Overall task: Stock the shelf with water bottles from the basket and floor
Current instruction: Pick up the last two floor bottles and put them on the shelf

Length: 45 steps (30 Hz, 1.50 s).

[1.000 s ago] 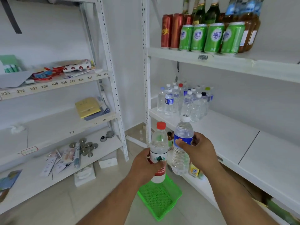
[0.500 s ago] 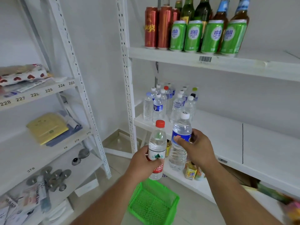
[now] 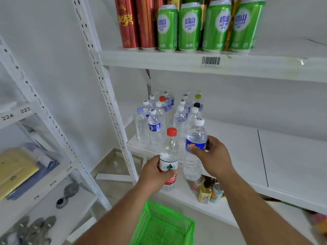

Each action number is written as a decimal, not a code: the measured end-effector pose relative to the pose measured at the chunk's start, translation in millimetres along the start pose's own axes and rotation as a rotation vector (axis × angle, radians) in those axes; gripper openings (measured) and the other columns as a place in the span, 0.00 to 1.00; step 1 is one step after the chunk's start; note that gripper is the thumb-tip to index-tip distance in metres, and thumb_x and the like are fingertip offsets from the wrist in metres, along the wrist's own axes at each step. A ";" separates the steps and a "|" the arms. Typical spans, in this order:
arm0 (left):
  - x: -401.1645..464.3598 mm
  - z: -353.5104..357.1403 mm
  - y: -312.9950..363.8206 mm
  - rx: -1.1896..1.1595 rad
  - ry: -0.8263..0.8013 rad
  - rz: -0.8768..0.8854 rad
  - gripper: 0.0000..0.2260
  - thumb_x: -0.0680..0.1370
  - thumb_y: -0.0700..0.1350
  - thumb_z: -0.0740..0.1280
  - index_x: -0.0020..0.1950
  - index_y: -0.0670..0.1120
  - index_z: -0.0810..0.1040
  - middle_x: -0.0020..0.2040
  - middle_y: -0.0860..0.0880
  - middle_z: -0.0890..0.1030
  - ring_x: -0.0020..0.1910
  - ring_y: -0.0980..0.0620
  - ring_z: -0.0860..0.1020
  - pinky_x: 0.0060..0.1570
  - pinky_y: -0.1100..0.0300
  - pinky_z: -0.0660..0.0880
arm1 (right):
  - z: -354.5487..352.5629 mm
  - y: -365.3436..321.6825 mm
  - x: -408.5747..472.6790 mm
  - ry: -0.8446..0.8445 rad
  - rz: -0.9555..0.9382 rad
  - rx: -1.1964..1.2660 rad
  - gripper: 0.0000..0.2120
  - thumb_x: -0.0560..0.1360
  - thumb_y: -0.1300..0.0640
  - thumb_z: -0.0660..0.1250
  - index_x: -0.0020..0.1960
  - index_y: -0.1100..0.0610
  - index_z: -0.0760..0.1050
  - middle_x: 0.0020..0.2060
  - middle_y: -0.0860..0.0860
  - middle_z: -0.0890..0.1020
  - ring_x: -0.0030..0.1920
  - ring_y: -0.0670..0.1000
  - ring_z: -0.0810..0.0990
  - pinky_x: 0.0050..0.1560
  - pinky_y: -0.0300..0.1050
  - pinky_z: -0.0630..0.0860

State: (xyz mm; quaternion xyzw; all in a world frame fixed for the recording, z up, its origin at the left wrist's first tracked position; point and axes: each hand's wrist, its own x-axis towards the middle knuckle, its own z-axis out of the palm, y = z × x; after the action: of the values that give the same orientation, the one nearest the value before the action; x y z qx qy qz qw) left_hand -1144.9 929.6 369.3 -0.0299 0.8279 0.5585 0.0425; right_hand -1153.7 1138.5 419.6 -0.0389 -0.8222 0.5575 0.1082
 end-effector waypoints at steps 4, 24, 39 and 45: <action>31.7 6.0 3.8 0.007 -0.052 0.002 0.19 0.68 0.45 0.77 0.57 0.55 0.80 0.50 0.56 0.85 0.50 0.58 0.82 0.54 0.57 0.79 | 0.8 1.2 21.8 0.028 0.032 0.001 0.15 0.71 0.47 0.76 0.55 0.42 0.76 0.47 0.38 0.82 0.50 0.40 0.80 0.47 0.37 0.73; 163.5 -12.1 -22.3 0.006 -0.312 0.153 0.20 0.70 0.42 0.77 0.56 0.57 0.74 0.47 0.62 0.79 0.46 0.68 0.76 0.41 0.71 0.71 | 64.6 2.7 63.2 0.297 0.126 -0.048 0.17 0.71 0.51 0.77 0.56 0.44 0.77 0.50 0.42 0.83 0.51 0.42 0.80 0.46 0.34 0.73; 225.7 19.1 -37.3 0.003 -0.311 0.099 0.26 0.66 0.45 0.79 0.62 0.55 0.76 0.54 0.58 0.83 0.54 0.57 0.81 0.53 0.61 0.77 | 87.5 56.2 116.8 0.291 0.143 0.012 0.19 0.70 0.54 0.77 0.59 0.44 0.78 0.54 0.42 0.81 0.54 0.43 0.80 0.53 0.38 0.78; 235.6 21.8 -38.9 -0.008 -0.336 0.105 0.25 0.67 0.45 0.79 0.60 0.58 0.75 0.54 0.59 0.82 0.53 0.58 0.81 0.49 0.66 0.76 | 93.7 68.6 127.5 0.283 0.161 0.032 0.21 0.70 0.55 0.78 0.59 0.43 0.77 0.55 0.42 0.80 0.54 0.42 0.80 0.54 0.37 0.78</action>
State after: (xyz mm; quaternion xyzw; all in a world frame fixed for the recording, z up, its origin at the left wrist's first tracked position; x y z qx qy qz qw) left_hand -1374.6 934.8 300.8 0.1068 0.8073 0.5604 0.1509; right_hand -1302.5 1102.7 340.0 -0.1810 -0.7840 0.5662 0.1787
